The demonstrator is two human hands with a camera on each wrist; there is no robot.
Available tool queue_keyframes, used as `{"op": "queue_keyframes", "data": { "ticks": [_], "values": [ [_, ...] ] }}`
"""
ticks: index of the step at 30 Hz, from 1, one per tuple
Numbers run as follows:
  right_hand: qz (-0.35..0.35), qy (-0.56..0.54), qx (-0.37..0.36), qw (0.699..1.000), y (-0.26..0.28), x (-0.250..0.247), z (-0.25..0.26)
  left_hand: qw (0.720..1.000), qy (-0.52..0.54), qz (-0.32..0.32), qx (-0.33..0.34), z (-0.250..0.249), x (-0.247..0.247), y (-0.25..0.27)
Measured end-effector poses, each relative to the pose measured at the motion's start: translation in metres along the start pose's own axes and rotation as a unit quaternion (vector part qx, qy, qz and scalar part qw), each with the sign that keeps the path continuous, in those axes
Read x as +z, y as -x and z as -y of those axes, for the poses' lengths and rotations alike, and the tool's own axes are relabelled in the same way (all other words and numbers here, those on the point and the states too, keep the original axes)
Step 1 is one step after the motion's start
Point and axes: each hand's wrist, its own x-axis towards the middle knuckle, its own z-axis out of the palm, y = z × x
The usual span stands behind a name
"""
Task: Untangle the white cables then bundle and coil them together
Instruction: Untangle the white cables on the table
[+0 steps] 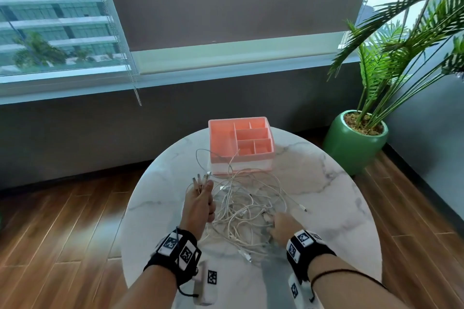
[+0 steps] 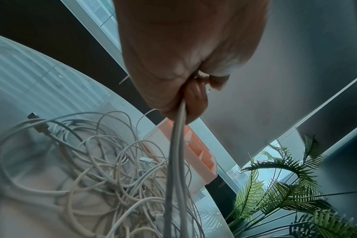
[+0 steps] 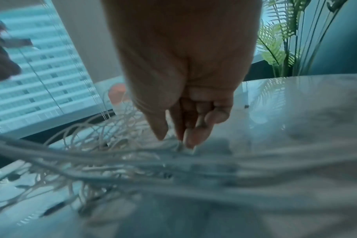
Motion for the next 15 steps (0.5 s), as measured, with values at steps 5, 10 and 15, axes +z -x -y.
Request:
{"op": "queue_keyframes", "data": {
  "ticks": [5,10,15],
  "values": [
    [-0.031,-0.001,0.087,0.996,-0.005,0.014,-0.007,0.999,0.030,-0.005,-0.013,-0.005,-0.004,0.008],
    [-0.027,-0.019,0.108,0.994,-0.006,0.009,-0.005,0.999,0.037,-0.006,-0.007,-0.012,-0.003,0.007],
    [-0.088,-0.100,0.028,0.991,0.001,-0.044,0.006,0.998,0.058,-0.008,0.001,-0.018,0.005,0.001]
  ]
}}
